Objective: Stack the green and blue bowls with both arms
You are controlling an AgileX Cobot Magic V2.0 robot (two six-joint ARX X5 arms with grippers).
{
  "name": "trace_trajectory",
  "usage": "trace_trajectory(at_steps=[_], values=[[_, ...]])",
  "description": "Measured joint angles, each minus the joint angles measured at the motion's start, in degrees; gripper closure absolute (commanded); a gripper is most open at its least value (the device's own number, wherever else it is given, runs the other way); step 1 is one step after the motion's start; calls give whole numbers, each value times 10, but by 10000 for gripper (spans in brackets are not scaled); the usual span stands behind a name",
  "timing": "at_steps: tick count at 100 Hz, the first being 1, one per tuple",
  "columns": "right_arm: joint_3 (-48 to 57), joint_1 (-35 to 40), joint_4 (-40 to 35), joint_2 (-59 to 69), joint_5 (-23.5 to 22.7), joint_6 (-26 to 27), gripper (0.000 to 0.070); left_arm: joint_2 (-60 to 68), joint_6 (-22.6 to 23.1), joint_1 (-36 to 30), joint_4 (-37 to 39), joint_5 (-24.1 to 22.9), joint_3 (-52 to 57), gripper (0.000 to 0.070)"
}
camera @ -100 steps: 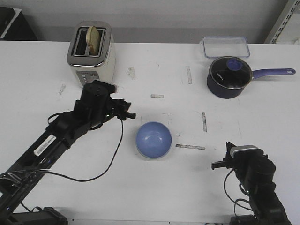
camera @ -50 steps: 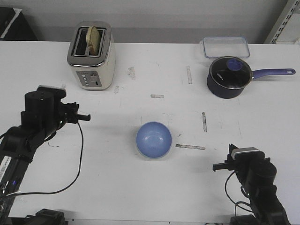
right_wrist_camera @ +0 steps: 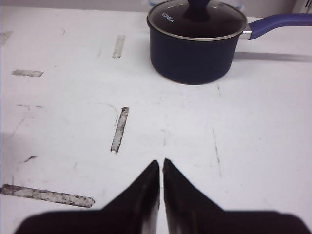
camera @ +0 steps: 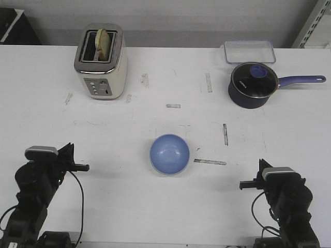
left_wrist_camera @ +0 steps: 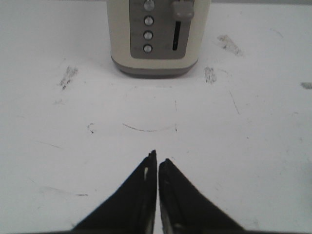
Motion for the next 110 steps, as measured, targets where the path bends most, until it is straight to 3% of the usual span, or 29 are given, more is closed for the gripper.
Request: trace_trajectory(at_steps=[21,110], values=[[0,0,16,0,0,3,693,-85,0,1,24,-55,-39,699],[0,0,27,0,0,3,693,-133,6,1,24,-55,-40,698]])
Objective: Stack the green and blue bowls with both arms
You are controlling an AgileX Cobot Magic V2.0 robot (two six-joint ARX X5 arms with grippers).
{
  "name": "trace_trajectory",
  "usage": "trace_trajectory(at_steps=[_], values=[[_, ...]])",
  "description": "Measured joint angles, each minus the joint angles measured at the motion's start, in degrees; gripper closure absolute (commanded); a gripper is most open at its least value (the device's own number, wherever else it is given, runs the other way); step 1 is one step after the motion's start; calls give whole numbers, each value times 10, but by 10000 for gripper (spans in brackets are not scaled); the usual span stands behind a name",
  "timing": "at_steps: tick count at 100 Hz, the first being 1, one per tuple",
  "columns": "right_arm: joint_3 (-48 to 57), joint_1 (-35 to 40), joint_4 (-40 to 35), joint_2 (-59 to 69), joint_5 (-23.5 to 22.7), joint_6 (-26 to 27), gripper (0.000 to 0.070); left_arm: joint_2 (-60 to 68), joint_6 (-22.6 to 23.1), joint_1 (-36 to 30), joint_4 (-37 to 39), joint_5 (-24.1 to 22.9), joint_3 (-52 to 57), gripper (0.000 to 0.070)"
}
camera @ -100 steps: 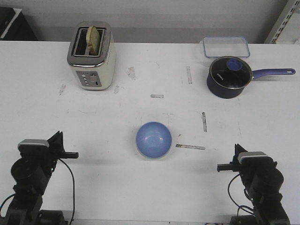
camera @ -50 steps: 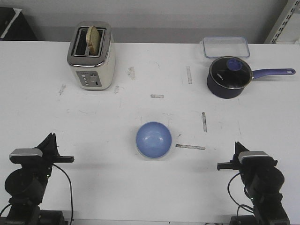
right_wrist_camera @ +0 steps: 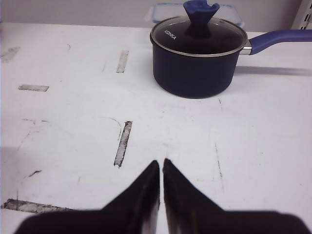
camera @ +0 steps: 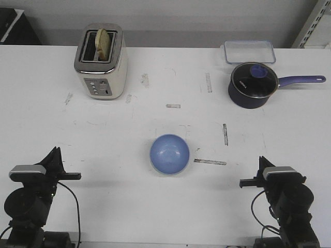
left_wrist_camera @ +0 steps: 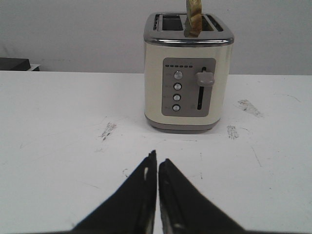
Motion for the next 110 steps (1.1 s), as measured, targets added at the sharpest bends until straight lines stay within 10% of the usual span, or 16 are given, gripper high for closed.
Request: trace_trajectory(at_steps=[58,110], values=[[0,0,0,0,0,0,693,-179,0,12,146,60,-274,698],[0,0,10,0,0,0,693,-179,0,13,149,76,-273,698]])
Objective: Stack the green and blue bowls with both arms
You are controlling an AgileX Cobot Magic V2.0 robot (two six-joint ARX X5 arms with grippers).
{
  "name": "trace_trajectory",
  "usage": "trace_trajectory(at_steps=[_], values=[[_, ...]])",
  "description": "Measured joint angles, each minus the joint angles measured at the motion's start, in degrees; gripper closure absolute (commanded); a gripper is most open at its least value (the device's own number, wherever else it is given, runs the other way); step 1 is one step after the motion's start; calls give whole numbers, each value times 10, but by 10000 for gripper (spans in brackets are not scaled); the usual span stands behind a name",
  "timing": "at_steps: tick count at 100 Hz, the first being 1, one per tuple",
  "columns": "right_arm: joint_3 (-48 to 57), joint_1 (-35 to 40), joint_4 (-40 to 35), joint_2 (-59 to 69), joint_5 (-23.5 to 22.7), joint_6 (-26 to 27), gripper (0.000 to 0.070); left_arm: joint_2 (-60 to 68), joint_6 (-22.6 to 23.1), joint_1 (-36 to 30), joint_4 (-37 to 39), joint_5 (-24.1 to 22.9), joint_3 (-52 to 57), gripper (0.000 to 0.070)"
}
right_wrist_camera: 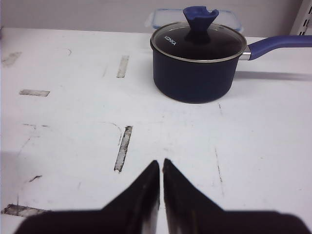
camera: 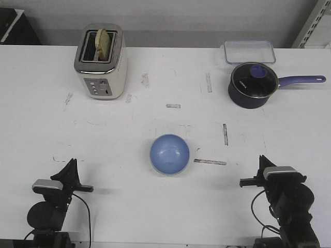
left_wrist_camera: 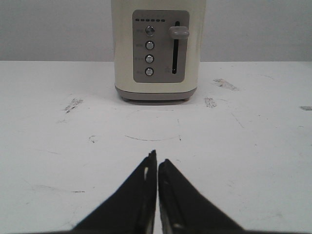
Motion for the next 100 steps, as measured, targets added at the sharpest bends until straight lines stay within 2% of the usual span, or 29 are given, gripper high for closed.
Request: trace_trajectory(at_steps=[49,60,81,100], values=[[0,-1,0,-8,0,0,693,0,0,0,0,0,0,698],[-9,-10,45,-21,0,-12,693,0,0,0,0,0,0,698],[-126,-49,151,-82,6,-25,693,0,0,0,0,0,0,698],[-226,-75,164,-160,9,-17,693,0,0,0,0,0,0,698]])
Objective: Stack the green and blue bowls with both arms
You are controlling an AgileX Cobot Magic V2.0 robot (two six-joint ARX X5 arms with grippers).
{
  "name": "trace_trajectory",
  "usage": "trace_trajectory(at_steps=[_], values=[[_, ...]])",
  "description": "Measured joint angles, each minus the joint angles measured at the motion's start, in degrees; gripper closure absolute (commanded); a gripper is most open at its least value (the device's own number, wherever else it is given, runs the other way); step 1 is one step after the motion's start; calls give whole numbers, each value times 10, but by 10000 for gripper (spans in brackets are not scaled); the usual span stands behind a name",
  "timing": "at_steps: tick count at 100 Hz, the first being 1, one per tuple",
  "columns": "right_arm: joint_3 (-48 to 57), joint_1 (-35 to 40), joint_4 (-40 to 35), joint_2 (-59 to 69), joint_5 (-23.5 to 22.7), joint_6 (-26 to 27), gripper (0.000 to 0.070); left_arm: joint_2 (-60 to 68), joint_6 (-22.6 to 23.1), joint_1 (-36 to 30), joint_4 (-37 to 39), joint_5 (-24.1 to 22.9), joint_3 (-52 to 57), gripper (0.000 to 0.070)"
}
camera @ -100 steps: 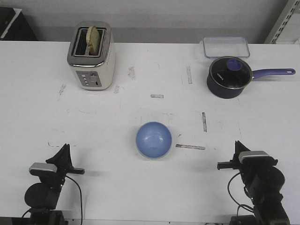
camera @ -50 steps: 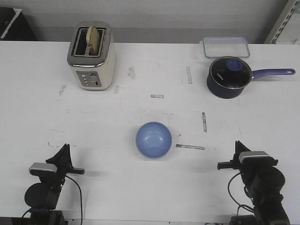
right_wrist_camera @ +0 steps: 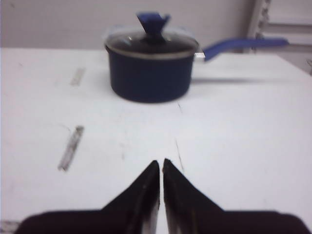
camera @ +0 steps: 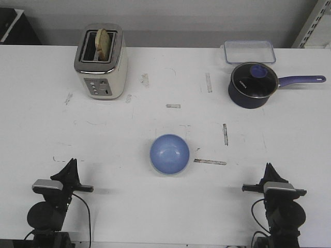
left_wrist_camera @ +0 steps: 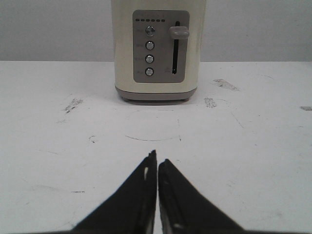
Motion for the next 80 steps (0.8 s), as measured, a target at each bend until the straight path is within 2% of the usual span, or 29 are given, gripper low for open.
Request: trace_trajectory(at_steps=[17,80], values=[[-51,-1,7,-83,-1,3,693,0,0,0,0,0,0,698],[-53,0,33,-82,2,9,693,0,0,0,-1,0,0,698]])
